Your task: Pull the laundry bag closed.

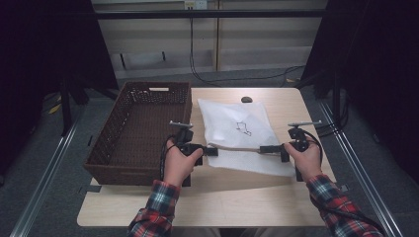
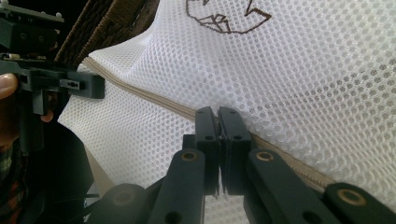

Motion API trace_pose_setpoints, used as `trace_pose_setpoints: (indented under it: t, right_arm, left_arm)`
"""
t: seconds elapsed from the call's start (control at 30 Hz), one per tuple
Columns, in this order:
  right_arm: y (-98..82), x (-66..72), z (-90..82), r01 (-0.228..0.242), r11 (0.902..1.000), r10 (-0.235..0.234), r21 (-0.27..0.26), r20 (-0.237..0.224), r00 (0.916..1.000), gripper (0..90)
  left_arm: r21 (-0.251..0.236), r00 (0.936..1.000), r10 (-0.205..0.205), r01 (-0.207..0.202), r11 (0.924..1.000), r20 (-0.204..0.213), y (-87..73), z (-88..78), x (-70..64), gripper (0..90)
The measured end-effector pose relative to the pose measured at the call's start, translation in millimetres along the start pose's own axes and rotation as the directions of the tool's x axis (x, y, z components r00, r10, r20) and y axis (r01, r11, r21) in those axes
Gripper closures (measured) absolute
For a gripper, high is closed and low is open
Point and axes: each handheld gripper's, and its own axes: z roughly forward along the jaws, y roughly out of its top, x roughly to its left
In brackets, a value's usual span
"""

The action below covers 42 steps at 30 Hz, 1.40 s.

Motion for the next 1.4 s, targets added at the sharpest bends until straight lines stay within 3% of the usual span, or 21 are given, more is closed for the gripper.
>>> trace_pose_setpoints:
  t: [0.1,0.2,0.23,0.33,0.97,1.1,1.4]
  right_arm:
    - [0.2,-0.6,-1.1,0.0,1.0,0.0,-0.001,0.001,1.0,87.8]
    - [0.0,-1.3,-2.2,-0.002,1.0,0.002,-0.002,0.012,0.9999,87.9]
    - [-0.4,-2.9,-3.0,-0.006,1.0,0.007,-0.003,0.006,1.0,87.8]
    - [-1.2,-5.7,-4.5,-0.019,0.9997,0.019,-0.012,-0.007,0.9998,87.8]
    - [-1.6,-6.8,-7.7,-0.014,0.9998,0.014,-0.013,0.007,0.9999,87.9]
    - [-1.6,-6.7,-8.8,-0.006,1.0,0.006,-0.005,0.031,0.9995,87.9]
    - [-2.8,-11.3,-14.5,-0.014,0.9998,0.014,-0.012,0.022,0.9997,87.9]
  left_arm:
    - [0.005,0.9998,0.017,-0.017,0.9998,0.005,0.3,0.4,0.4,86.1]
    - [0.002,0.9999,0.015,-0.015,0.9999,0.002,0.2,0.7,0.1,86.2]
    - [0.002,1.0,0.002,-0.002,1.0,0.0,-0.2,0.1,-0.2,86.2]
    - [0.007,0.9999,0.011,-0.011,0.9999,0.001,-0.2,0.8,0.1,86.2]
    - [0.01,1.0,0.003,-0.003,0.9999,0.0,-1.9,2.7,1.2,86.2]
    - [0.006,1.0,0.004,-0.004,1.0,-0.009,-2.1,2.2,2.1,86.2]
    - [0.013,0.9999,0.008,-0.008,0.9999,-0.007,-2.5,1.7,2.3,86.2]
